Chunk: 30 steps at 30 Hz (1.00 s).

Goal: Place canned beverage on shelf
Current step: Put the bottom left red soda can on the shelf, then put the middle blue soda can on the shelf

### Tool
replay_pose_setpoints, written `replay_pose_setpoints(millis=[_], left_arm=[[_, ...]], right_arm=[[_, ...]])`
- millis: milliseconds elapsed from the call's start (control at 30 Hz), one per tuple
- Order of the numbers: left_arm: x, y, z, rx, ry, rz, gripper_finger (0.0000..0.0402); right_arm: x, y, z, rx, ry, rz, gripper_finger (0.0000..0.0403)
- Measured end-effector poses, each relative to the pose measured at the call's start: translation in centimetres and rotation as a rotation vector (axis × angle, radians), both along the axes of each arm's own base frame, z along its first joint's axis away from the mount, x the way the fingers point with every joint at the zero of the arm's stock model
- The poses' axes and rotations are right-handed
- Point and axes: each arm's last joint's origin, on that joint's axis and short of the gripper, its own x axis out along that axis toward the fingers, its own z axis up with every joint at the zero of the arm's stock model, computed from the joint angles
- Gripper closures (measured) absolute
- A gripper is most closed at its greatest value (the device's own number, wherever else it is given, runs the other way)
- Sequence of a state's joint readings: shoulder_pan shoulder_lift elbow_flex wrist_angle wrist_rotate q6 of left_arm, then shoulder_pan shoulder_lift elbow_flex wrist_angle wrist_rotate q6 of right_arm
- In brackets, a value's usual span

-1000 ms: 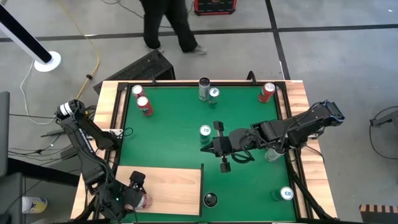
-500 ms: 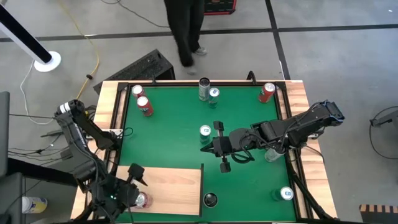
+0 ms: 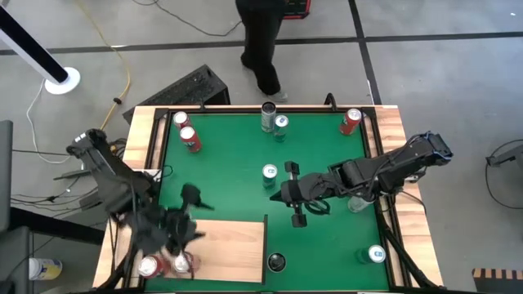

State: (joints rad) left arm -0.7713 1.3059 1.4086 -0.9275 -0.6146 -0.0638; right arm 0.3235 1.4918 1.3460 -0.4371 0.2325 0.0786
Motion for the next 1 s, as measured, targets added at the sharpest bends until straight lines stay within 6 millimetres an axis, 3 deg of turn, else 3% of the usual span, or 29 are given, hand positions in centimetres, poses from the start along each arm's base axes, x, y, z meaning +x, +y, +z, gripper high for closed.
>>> replay_pose_setpoints(millis=[133,300,433,600,800,1000], left_arm=[[-0.4,3.8,1.3,-0.047,-0.063,0.056,0.0065],[-2.7,8.3,2.3,-0.162,-0.214,0.115,0.0084],[-4.5,10.6,1.9,-0.253,-0.354,0.177,0.0092],[-5.9,11.5,-0.3,-0.312,-0.451,0.185,0.01],[-5.6,11.4,-3.2,-0.302,-0.473,0.175,0.0102],[-5.1,11.1,-5.4,-0.272,-0.423,0.176,0.0102]], right_arm=[[0.0,-1.0,-0.4,0.02,0.043,-0.051,0.0378],[0.2,-3.1,-0.8,0.015,0.102,-0.112,0.0378],[0.6,-4.8,-0.8,0.058,0.116,-0.089,0.0378],[0.8,-6.6,-0.8,0.038,0.119,-0.058,0.0378],[1.4,-8.4,-0.9,0.017,0.1,-0.074,0.0375],[2.4,-10.2,-1.9,0.028,0.115,-0.122,0.0311]])
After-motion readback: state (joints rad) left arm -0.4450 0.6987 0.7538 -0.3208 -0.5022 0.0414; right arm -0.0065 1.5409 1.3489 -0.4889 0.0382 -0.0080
